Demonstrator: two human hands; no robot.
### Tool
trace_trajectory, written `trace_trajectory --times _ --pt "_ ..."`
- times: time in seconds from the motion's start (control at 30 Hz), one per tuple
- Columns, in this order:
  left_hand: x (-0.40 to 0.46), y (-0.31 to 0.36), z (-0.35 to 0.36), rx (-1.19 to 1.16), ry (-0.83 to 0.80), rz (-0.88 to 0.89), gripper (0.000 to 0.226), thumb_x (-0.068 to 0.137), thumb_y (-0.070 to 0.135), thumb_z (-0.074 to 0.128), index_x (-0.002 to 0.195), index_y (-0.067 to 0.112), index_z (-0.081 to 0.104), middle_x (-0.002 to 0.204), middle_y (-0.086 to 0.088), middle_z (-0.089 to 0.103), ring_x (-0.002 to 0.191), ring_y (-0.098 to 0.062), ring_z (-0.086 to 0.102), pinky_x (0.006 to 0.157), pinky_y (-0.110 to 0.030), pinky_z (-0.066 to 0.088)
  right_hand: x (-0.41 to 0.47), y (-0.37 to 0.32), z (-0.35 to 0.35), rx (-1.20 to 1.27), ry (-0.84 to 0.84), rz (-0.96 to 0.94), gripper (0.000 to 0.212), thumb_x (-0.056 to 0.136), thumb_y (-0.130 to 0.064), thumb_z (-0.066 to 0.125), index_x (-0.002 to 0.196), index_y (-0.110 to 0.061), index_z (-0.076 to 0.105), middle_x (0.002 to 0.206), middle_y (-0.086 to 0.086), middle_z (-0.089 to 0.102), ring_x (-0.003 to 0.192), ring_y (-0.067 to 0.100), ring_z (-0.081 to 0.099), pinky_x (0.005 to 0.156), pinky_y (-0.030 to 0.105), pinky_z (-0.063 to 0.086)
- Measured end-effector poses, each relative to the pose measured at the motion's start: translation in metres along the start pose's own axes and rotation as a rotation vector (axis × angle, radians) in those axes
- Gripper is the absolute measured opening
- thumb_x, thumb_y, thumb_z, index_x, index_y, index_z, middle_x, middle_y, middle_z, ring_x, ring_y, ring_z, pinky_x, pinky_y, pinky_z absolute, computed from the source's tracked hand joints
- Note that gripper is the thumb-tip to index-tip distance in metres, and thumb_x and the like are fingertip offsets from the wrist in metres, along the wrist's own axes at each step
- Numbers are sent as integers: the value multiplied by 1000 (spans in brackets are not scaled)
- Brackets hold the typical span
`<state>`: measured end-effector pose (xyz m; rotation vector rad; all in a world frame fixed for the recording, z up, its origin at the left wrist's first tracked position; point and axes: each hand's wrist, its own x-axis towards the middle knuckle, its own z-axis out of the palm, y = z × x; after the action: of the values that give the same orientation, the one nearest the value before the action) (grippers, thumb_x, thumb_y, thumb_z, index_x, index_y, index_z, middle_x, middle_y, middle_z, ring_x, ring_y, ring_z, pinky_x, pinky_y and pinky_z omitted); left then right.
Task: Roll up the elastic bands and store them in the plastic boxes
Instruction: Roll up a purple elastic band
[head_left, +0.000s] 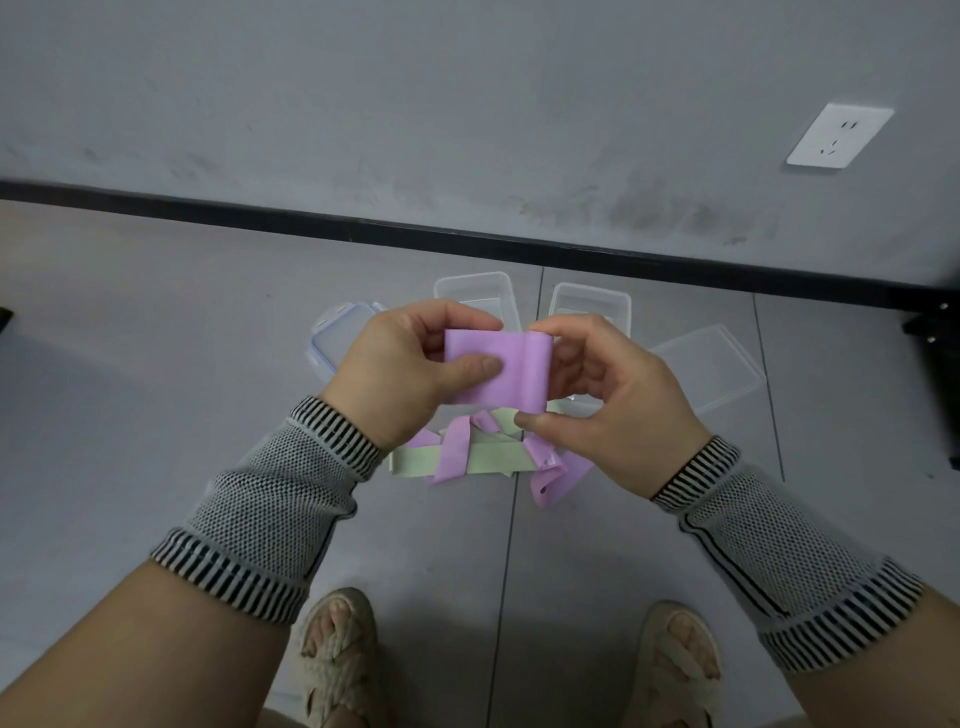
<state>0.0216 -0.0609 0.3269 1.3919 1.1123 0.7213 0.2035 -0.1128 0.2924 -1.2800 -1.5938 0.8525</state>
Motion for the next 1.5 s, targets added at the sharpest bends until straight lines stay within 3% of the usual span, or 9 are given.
trace_trajectory --times 0.3,0.43,0.53,0.73,0.9,1.1,1.23,1.37,1.5 --pt "-3 -1 12 85 86 89 28 78 -4 70 85 21 61 73 4 61 59 0 54 59 -16 52 0 0 0 -207 9 -31 53 67 -9 80 113 -26 58 84 -6 63 78 12 62 77 29 54" --pt "-4 -5 20 76 100 71 28 80 -4 66 87 22 58 77 3 58 63 -6 56 66 -31 59 -1 2 0 -270 21 -40 52 67 -11 79 113 -24 59 83 -4 63 77 12 63 76 31 54" --pt "-4 -7 24 92 117 56 29 78 -2 69 93 20 57 73 1 55 56 -1 54 59 -24 57 -1 4 1 -302 24 -32 51 66 -10 79 111 -22 60 81 -4 63 75 10 62 75 27 53" --pt "-7 -10 41 197 185 22 46 67 20 84 102 23 54 82 4 58 66 -7 61 61 -22 55 0 1 7 -451 -8 -60 45 68 -14 77 110 -16 60 85 -5 60 73 12 58 70 30 56" --pt "-10 -7 42 244 203 20 55 60 32 86 103 26 52 87 12 54 70 -2 59 66 -23 55 0 3 8 -500 19 -64 44 68 -13 78 107 -15 59 84 -8 55 71 11 55 68 27 53" --pt "-7 -9 40 314 245 39 44 70 25 81 101 29 50 87 12 59 76 -7 60 73 -28 55 0 4 11 -482 51 -117 38 72 -15 76 105 -15 59 81 -12 48 69 8 50 65 26 52" --pt "-6 -2 32 191 165 14 43 73 12 78 104 26 52 88 2 64 66 -5 62 61 -16 54 0 3 9 -261 54 -56 47 72 -14 76 109 -30 54 86 -7 55 72 10 57 69 28 53" --pt "-3 -1 18 -76 48 -35 45 73 -3 74 105 23 55 85 -11 69 74 -24 65 75 -40 58 1 1 3 -101 18 -44 62 68 -16 79 110 -51 48 91 -6 56 72 13 59 72 25 54" --pt "-3 -5 16 -155 11 -50 41 73 -6 71 102 21 59 79 -4 71 71 -20 66 74 -38 58 0 1 4 -159 57 -82 57 67 -19 77 113 -41 52 91 -6 56 72 11 58 71 25 53"
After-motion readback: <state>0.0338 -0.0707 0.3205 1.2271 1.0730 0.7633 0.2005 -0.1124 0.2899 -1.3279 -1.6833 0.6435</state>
